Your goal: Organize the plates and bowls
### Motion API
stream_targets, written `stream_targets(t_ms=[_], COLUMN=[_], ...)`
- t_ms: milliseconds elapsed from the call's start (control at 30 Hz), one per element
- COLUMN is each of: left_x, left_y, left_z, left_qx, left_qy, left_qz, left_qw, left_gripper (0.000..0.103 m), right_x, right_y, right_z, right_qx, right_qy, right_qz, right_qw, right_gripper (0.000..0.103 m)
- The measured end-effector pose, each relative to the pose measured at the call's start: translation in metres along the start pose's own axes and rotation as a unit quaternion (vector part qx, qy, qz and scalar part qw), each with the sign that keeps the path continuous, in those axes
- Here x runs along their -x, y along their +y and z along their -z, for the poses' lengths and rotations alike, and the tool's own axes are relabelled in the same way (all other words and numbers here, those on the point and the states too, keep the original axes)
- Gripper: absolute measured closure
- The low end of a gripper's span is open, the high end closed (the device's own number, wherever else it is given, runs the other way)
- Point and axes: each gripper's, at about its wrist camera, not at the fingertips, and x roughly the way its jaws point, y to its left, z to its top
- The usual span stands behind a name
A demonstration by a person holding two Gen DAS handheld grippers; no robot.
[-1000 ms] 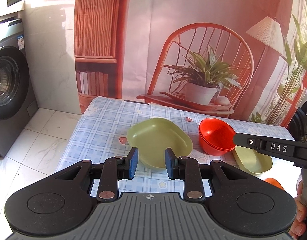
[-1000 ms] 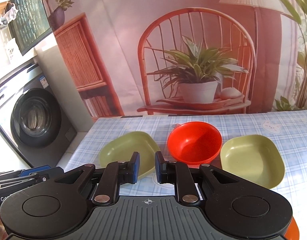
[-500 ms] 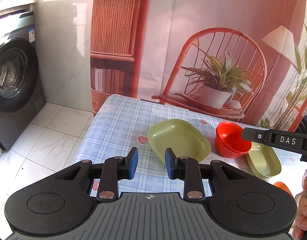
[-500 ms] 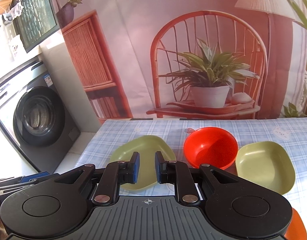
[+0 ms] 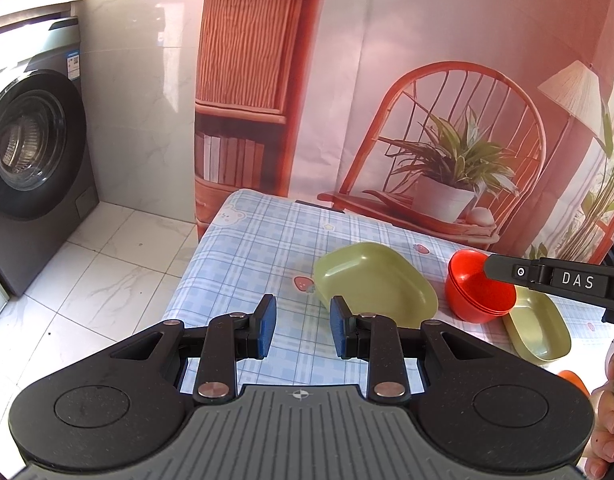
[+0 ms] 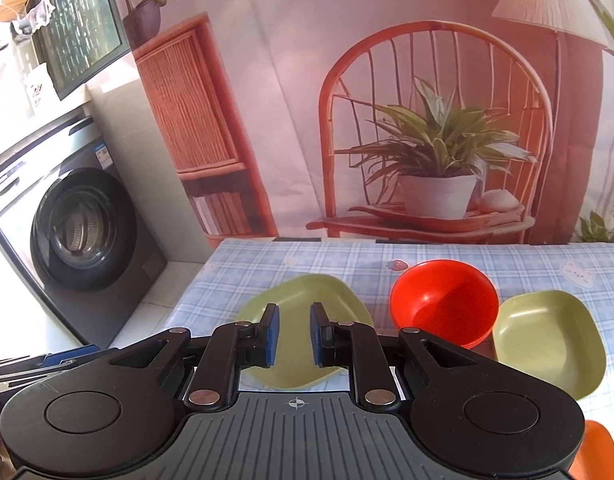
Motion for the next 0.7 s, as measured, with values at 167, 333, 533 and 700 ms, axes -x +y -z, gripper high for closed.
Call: stream_targets(t_ms=[167, 333, 533, 700], left_x=[-0.0014, -0.0022, -0.0017, -0.0017], left_y=[0.0007, -0.0001, -0.0006, -0.0008], left_z=[0.0010, 0.0014, 0.0008, 0.0004], left_qx=[0.002, 0.002, 0.002, 0.001], left_qy=[0.002, 0.003, 0.002, 0.002], left_qz=[-0.002, -0.002, 0.000, 0.000], left_qw=[1.0000, 1.0000, 1.0000, 1.0000], left_gripper=[0.072, 0.072, 0.072, 0.072], right_x=[-0.0019, -0.0027, -0.0021, -0.0018], right_y=[0.0026, 0.0024, 0.0017, 0.0021], right_z=[0.0006, 0.0009, 0.0005, -0.0001], right_qx=[0.001, 0.001, 0.000, 0.001], right_qy=[0.002, 0.001, 0.001, 0.000], right_qz=[-0.002, -0.001, -0.001, 0.000], right_qw=[1.000, 1.000, 1.000, 1.000], right_gripper=[0.087, 0.087, 0.087, 0.087])
